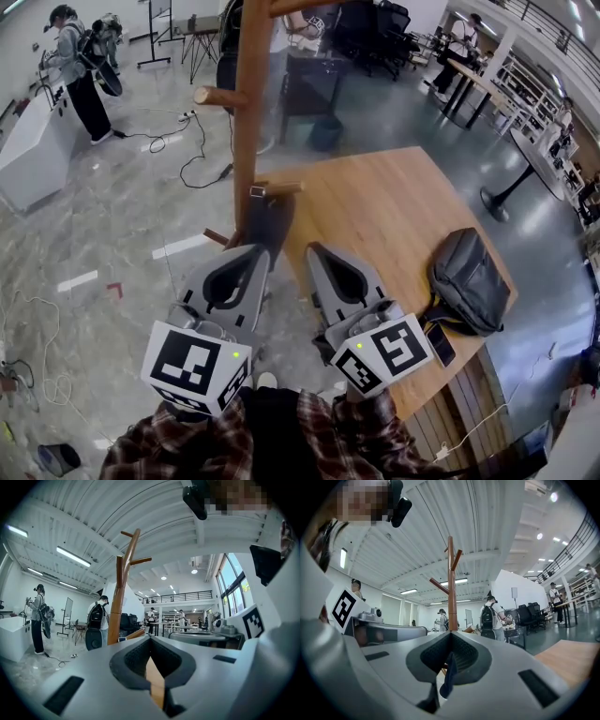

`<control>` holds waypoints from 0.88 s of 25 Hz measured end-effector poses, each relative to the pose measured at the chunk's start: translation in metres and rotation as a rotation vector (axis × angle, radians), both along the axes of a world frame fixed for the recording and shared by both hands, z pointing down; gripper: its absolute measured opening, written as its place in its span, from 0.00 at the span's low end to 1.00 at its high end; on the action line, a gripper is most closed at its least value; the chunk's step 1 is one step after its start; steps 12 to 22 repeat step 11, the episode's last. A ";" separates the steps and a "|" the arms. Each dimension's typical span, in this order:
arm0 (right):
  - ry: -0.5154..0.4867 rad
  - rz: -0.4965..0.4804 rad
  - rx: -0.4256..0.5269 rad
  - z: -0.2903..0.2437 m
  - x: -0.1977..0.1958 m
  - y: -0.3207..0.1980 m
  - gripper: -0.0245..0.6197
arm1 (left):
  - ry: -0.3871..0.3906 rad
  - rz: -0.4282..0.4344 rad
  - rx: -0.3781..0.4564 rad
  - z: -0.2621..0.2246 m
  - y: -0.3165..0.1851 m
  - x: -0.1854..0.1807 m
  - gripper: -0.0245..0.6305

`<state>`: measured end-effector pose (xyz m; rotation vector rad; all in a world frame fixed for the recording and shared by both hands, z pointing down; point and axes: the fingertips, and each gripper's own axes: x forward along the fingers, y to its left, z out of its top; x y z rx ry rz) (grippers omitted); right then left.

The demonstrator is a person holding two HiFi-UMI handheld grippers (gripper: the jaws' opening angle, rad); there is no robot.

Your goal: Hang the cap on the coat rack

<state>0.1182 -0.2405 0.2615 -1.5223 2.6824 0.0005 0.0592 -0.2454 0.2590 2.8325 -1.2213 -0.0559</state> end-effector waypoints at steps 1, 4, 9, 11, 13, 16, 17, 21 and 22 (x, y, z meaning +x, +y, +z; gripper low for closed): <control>0.000 0.000 0.000 -0.001 0.000 0.000 0.05 | 0.000 -0.001 -0.001 0.000 0.000 0.000 0.05; 0.001 0.001 -0.002 -0.001 -0.002 0.002 0.05 | -0.001 -0.004 -0.008 0.001 0.001 -0.003 0.05; 0.005 -0.004 -0.008 0.006 -0.004 0.000 0.05 | 0.006 -0.011 -0.013 0.008 -0.001 -0.006 0.05; 0.008 -0.010 -0.008 0.008 -0.006 -0.002 0.05 | 0.010 -0.015 -0.012 0.010 -0.002 -0.007 0.05; 0.008 -0.010 -0.008 0.008 -0.006 -0.002 0.05 | 0.010 -0.015 -0.012 0.010 -0.002 -0.007 0.05; 0.008 -0.010 -0.008 0.008 -0.006 -0.002 0.05 | 0.010 -0.015 -0.012 0.010 -0.002 -0.007 0.05; 0.008 -0.010 -0.008 0.008 -0.006 -0.002 0.05 | 0.010 -0.015 -0.012 0.010 -0.002 -0.007 0.05; 0.008 -0.010 -0.008 0.008 -0.006 -0.002 0.05 | 0.010 -0.015 -0.012 0.010 -0.002 -0.007 0.05; 0.008 -0.010 -0.008 0.008 -0.006 -0.002 0.05 | 0.010 -0.015 -0.012 0.010 -0.002 -0.007 0.05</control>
